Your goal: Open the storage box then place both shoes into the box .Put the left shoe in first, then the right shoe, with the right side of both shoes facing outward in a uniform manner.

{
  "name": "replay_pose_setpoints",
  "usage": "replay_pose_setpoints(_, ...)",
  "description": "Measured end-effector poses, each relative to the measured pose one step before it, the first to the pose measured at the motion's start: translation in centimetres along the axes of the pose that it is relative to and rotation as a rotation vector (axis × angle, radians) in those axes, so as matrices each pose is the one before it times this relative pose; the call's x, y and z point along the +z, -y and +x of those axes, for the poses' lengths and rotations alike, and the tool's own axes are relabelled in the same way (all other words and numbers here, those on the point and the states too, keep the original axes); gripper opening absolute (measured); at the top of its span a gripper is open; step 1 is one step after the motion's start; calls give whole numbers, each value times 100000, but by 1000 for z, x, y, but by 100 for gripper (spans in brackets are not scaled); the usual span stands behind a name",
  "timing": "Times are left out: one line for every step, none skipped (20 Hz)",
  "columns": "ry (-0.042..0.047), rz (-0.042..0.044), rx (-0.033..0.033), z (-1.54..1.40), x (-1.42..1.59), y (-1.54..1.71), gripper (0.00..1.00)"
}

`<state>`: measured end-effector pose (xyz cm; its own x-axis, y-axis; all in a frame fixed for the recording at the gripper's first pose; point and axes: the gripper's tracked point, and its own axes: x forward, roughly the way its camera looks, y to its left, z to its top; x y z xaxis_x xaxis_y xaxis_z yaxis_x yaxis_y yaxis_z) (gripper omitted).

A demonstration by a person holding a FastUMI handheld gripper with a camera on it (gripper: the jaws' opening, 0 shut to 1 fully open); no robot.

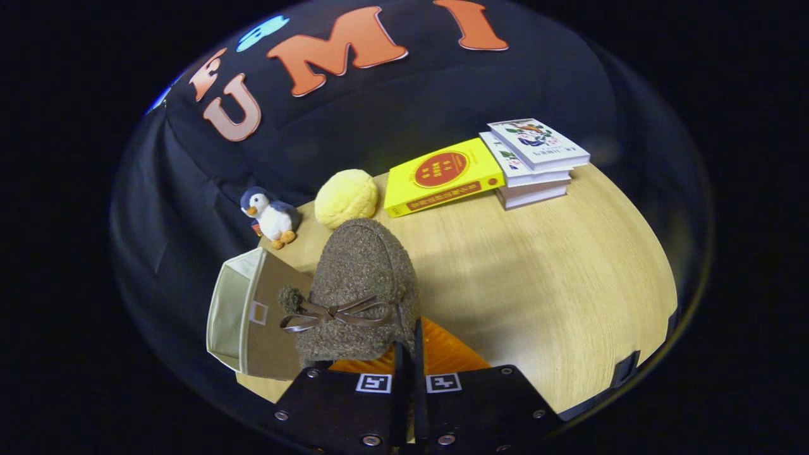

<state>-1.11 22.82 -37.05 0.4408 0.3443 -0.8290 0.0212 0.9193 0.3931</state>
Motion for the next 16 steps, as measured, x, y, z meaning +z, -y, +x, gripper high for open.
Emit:
replay_pose_setpoints(9,-996,743,-52,134,-1619,5)
replay_pose_setpoints(18,-1408,585,33,90,-1683,5)
replay_pose_setpoints(-1,-1405,565,25,47,-1559,5)
replay_pose_setpoints(-234,-1602,777,27,52,-1530,5)
replay_pose_setpoints(-200,-1136,1041,132,63,-1523,5)
replay_pose_setpoints(-109,-379,1123,126,196,-1544,5)
replay_pose_setpoints(114,-80,1472,86,176,-1573,5)
replay_pose_setpoints(5,-4,1117,12,147,-1397,5)
replay_pose_setpoints(81,-255,1029,-118,4,-1316,6)
replay_pose_setpoints(137,-617,922,54,-11,-1336,5)
replay_pose_setpoints(-237,-609,942,151,-33,-1258,5)
replay_pose_setpoints(-340,-374,1043,178,-94,-1226,5)
replay_pose_setpoints(-467,-375,1252,268,0,-1171,5)
replay_pose_setpoints(-344,-446,1070,234,-1,-1151,6)
replay_pose_setpoints(-442,-716,809,331,44,-1037,6)
replay_pose_setpoints(-166,-836,399,346,-9,-799,6)
